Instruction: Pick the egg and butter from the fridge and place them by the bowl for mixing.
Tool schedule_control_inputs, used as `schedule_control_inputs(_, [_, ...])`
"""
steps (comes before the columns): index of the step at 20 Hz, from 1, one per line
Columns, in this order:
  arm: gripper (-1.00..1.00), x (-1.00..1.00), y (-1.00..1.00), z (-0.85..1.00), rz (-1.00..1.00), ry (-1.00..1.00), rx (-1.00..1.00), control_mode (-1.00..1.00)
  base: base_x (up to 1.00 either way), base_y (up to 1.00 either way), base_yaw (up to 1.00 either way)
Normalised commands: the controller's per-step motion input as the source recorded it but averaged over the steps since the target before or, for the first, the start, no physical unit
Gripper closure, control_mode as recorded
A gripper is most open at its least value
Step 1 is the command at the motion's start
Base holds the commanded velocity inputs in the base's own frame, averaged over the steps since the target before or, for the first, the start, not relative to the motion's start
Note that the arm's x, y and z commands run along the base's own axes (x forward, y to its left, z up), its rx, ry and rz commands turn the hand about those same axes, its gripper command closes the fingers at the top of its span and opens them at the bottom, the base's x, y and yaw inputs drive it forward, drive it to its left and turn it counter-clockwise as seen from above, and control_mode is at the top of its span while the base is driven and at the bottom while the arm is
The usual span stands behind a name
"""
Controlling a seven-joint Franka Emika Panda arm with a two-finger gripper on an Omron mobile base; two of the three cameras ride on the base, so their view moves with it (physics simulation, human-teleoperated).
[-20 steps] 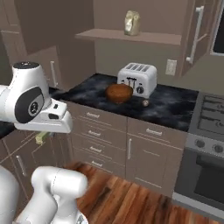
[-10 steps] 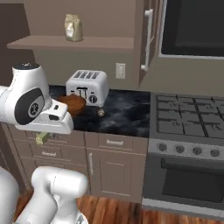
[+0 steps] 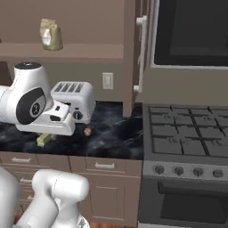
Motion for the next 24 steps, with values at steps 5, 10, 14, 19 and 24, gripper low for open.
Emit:
schedule_control_inputs(5, [1.0,0.0,0.0,0.0,0.0,0.0,0.0,1.0,0.57,0.61,-0.03])
schedule_control_inputs(10, [1.0,0.0,0.0,0.0,0.0,0.0,0.0,1.0,0.59,0.35,0.0])
schedule_control_inputs(14, [1.0,0.0,0.0,0.0,0.0,0.0,0.0,1.0,0.53,0.04,0.0])
schedule_control_inputs(19, [1.0,0.3,-0.11,-0.59,0.05,0.01,0.0,-1.0,0.09,-0.03,0.0])
schedule_control_inputs(24, [1.0,0.59,0.0,-1.0,0.07,0.05,0.0,-1.0,0.0,0.0,0.0])
